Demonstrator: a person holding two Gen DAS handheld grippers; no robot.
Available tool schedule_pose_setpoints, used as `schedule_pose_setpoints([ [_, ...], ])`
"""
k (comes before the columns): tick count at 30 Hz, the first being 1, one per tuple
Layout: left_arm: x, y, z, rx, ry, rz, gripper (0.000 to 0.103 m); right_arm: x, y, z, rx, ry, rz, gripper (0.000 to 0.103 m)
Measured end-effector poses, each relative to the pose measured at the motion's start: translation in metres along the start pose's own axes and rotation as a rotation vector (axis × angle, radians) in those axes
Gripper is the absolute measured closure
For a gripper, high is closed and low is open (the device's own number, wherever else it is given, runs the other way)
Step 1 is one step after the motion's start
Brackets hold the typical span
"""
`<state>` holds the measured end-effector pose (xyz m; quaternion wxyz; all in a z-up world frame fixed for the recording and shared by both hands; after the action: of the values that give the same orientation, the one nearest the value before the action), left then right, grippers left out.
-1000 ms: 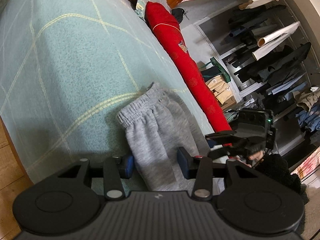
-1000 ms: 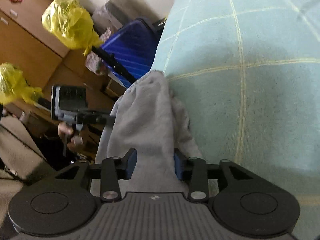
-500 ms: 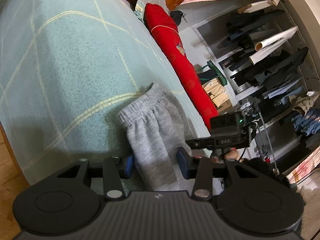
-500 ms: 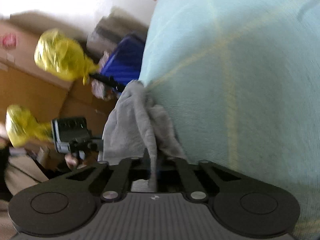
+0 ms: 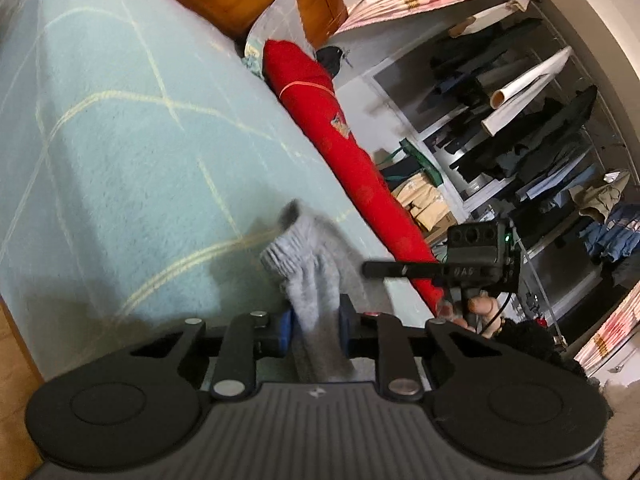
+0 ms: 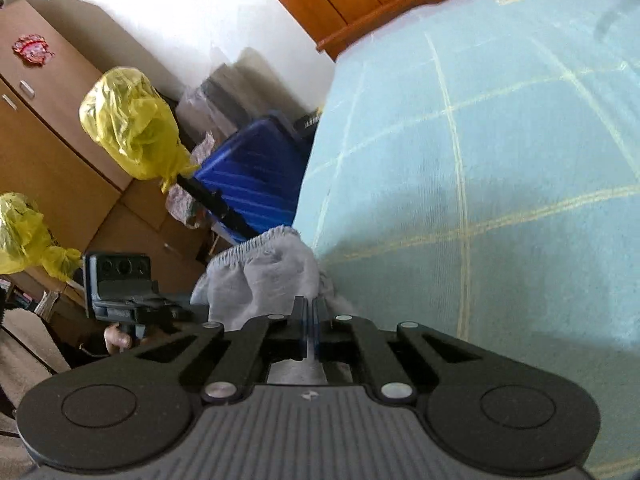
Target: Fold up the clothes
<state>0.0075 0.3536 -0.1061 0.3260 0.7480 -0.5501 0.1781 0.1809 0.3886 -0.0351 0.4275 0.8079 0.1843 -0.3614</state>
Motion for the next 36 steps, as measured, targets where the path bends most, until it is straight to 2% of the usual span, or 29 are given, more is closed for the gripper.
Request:
schedule_pose_setpoints([
  [6, -0.011, -0.005, 0.007, -0.039, 0.032, -0.008, 0.083, 0.017, -0.016, 0.015, -0.042, -0.074, -0.042, 0.092],
  [8, -0.014, -0.005, 0.009, -0.045, 0.038, -0.015, 0.083, 0.021, -0.015, 0.020, -0.042, -0.081, -0.029, 0.092],
  [10, -0.016, -0.005, 0.009, -0.041, 0.021, -0.027, 0.086, 0.025, -0.017, 0.020, -0.040, -0.071, 0.015, 0.093],
  [11, -0.015, -0.004, 0.007, -0.031, 0.010, -0.034, 0.087, 0.023, -0.018, 0.021, -0.042, -0.047, 0.041, 0.099],
  [12, -0.012, -0.003, 0.005, -0.024, -0.001, -0.028, 0.087, 0.019, -0.020, 0.020, -0.038, -0.015, 0.061, 0.101],
  [16, -0.004, -0.002, -0.008, 0.004, -0.031, -0.004, 0.089, 0.009, -0.015, 0.004, 0.015, 0.061, 0.119, 0.101],
  [18, -0.007, -0.004, -0.010, 0.008, -0.044, -0.016, 0.089, 0.008, -0.010, -0.007, 0.046, 0.077, 0.131, 0.101],
  [20, -0.016, -0.011, -0.003, -0.015, -0.023, -0.037, 0.088, 0.016, -0.013, -0.008, 0.034, 0.066, 0.156, 0.101],
  [22, -0.029, -0.018, 0.010, -0.075, 0.019, -0.072, 0.088, 0.026, -0.019, -0.006, 0.016, 0.052, 0.187, 0.101],
  [24, -0.032, -0.016, 0.012, -0.069, 0.058, -0.053, 0.086, 0.035, -0.022, -0.005, 0.023, 0.006, 0.183, 0.101],
  [25, -0.030, -0.013, 0.010, -0.068, 0.049, -0.055, 0.080, 0.037, -0.019, -0.007, 0.036, -0.022, 0.169, 0.100],
  [26, -0.027, -0.010, 0.008, -0.069, 0.036, -0.062, 0.072, 0.037, -0.014, -0.011, 0.059, -0.035, 0.173, 0.092],
  [27, -0.025, -0.007, 0.005, -0.066, 0.013, -0.079, 0.067, 0.037, -0.008, -0.014, 0.082, -0.040, 0.188, 0.080],
  [28, -0.021, -0.003, 0.002, -0.061, -0.015, -0.097, 0.062, 0.034, -0.002, -0.015, 0.092, -0.043, 0.198, 0.075],
  [30, -0.011, 0.002, -0.006, -0.048, -0.056, -0.110, 0.056, 0.022, 0.011, -0.016, 0.118, -0.026, 0.226, 0.054],
  [32, -0.003, 0.003, -0.010, -0.046, -0.074, -0.103, 0.038, 0.004, 0.023, -0.011, 0.125, 0.001, 0.229, 0.045],
  [33, -0.004, 0.000, -0.008, -0.064, -0.060, -0.120, 0.036, -0.005, 0.028, -0.009, 0.130, 0.015, 0.231, 0.041],
  [35, -0.015, -0.001, -0.003, -0.086, 0.005, -0.178, 0.038, -0.025, 0.034, -0.005, 0.146, 0.043, 0.218, 0.039],
  [36, -0.018, 0.001, 0.000, -0.080, 0.036, -0.184, 0.038, -0.032, 0.036, -0.001, 0.152, 0.051, 0.215, 0.038],
])
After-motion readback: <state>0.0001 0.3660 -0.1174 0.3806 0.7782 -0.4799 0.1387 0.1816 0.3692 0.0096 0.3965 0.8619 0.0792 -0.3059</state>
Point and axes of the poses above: each gripper's, at about its wrist camera, not at the fingertips, and y roughly against the way its jaws point, x to its right, z to its underside, the point moved 10 cm from there along -y, roughly the way its jaws point, and after that the axes turned 14 degrees about -y, right-handed, at the moved point
